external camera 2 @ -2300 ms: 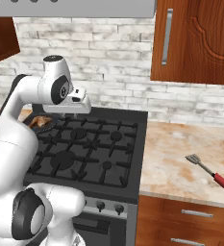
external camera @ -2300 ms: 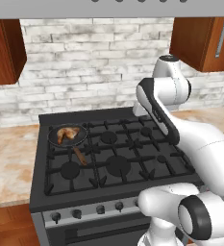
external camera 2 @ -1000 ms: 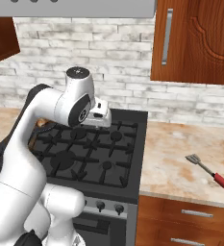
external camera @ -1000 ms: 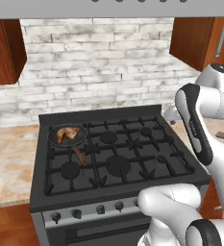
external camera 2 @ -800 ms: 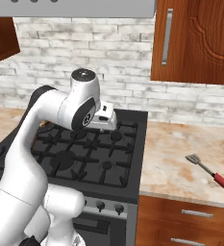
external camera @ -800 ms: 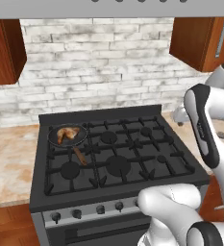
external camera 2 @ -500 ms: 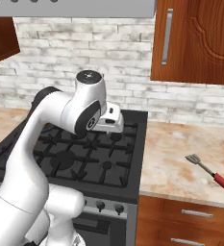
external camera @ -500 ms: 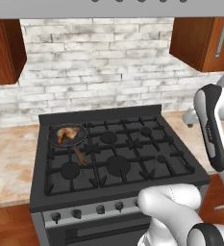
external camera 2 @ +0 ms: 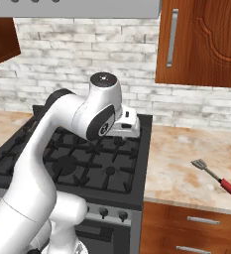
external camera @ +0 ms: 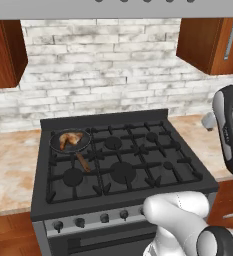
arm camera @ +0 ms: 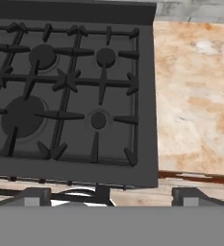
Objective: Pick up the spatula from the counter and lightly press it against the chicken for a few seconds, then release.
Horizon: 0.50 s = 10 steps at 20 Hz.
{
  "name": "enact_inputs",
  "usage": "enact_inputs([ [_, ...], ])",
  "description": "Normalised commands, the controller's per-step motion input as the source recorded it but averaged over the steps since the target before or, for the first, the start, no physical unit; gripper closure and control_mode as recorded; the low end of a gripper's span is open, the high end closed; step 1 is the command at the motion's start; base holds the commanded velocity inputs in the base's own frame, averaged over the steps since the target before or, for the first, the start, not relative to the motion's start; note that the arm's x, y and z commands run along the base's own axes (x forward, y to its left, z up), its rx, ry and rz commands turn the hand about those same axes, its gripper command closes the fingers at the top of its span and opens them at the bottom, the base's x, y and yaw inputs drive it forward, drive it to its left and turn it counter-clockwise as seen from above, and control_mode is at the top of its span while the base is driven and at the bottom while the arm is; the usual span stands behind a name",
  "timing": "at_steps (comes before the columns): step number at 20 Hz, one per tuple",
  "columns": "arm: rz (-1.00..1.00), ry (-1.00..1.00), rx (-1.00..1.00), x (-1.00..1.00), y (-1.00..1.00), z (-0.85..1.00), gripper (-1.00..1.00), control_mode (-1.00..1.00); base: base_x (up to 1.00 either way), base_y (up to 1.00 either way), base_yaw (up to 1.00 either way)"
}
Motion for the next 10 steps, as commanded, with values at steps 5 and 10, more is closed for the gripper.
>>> enact_inputs([
  [5,0.00,-0.01,-0.03,-0.10,-0.43,0.00,-1.00,-1.00,0.00,0.00,0.00],
  [10,0.04,-0.02,-0.02,-0.01,-0.29,0.00,-1.00,-1.00,0.00,0.00,0.00],
])
